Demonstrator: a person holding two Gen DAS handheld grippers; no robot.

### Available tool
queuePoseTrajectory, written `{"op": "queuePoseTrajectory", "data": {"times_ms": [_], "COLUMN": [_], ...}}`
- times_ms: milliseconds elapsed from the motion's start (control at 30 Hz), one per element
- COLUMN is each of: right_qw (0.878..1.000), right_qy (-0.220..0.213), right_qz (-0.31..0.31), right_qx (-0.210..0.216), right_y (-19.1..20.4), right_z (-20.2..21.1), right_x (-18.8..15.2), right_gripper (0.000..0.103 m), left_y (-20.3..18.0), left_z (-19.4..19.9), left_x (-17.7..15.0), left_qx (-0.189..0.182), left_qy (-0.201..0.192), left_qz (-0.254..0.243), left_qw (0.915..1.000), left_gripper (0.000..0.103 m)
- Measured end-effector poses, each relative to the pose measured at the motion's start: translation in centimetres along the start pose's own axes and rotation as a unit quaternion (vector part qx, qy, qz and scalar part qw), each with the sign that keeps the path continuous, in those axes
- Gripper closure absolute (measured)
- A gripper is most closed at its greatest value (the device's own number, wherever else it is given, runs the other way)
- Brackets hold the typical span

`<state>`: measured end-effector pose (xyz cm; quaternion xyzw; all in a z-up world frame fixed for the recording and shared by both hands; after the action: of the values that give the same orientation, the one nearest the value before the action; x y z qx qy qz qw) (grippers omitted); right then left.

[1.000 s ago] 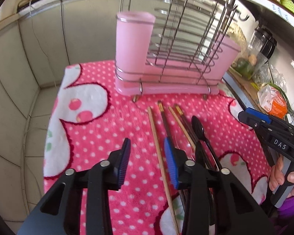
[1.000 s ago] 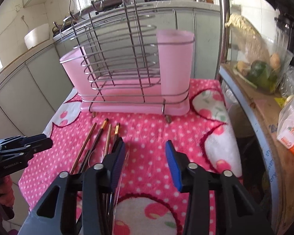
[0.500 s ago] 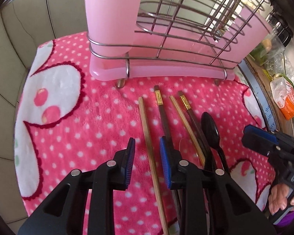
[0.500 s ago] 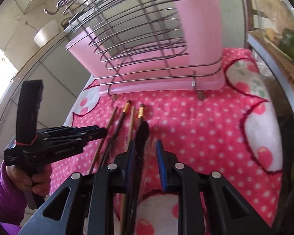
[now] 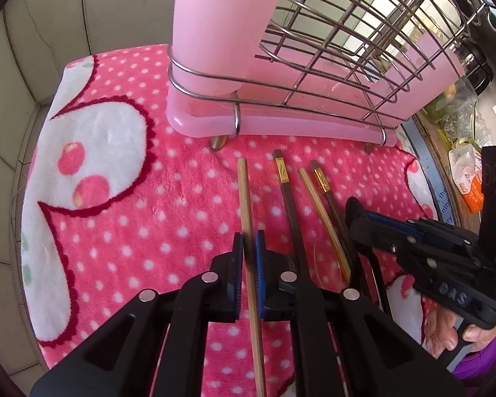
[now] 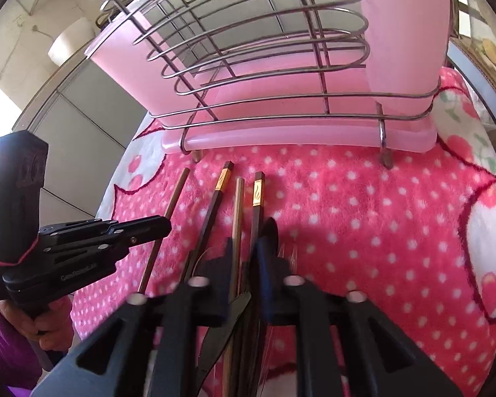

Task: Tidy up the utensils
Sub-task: 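Grasp a light wooden chopstick with the left tool while the right tool grasps a black spoon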

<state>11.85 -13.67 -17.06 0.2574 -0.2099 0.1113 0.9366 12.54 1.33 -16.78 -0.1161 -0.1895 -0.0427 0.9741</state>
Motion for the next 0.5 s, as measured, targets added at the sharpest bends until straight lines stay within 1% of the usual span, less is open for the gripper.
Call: {"op": "queuePoseTrajectory", "data": {"times_ms": [167, 267, 367, 433, 500], "right_qw": [0.999, 0.997, 0.993, 0.990, 0.986], "right_qy": [-0.004, -0.010, -0.018, -0.019, -0.009], "right_qz": [-0.040, -0.077, -0.114, -0.143, -0.165], "right_qx": [0.011, 0.017, 0.008, -0.008, -0.020], "right_y": [-0.7, -1.5, -3.0, -4.4, -5.5], "right_z": [0.7, 1.9, 3.2, 3.5, 3.2], "right_x": [0.2, 0.2, 0.2, -0.1, -0.5], "right_gripper": [0.101, 0.101, 0.101, 0.101, 0.101], "left_y": [0.5, 0.0, -0.4, -0.5, -0.3], "left_z": [0.2, -0.8, -1.9, -2.5, -2.8], "left_x": [0.2, 0.4, 0.6, 0.8, 1.0], "left_qx": [-0.010, -0.009, -0.016, -0.024, -0.032], "left_qy": [0.014, 0.030, 0.051, 0.066, 0.081], "left_qz": [-0.036, -0.056, -0.066, -0.067, -0.064], "left_qw": [0.9992, 0.9979, 0.9964, 0.9952, 0.9941], "left_gripper": [0.096, 0.096, 0.094, 0.094, 0.094]}}
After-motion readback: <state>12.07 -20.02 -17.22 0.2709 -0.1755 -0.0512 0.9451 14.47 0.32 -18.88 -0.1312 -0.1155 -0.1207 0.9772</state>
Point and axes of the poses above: each gripper's, at about its wrist camera, not at the fingertips, and z roughly against the way its jaws point, y to its left, x to its top, the point moved 7 cm from there along -z, roughly the way its jaws point, and after that the axes turned 3 degrees about x, right-handed, at the moved point
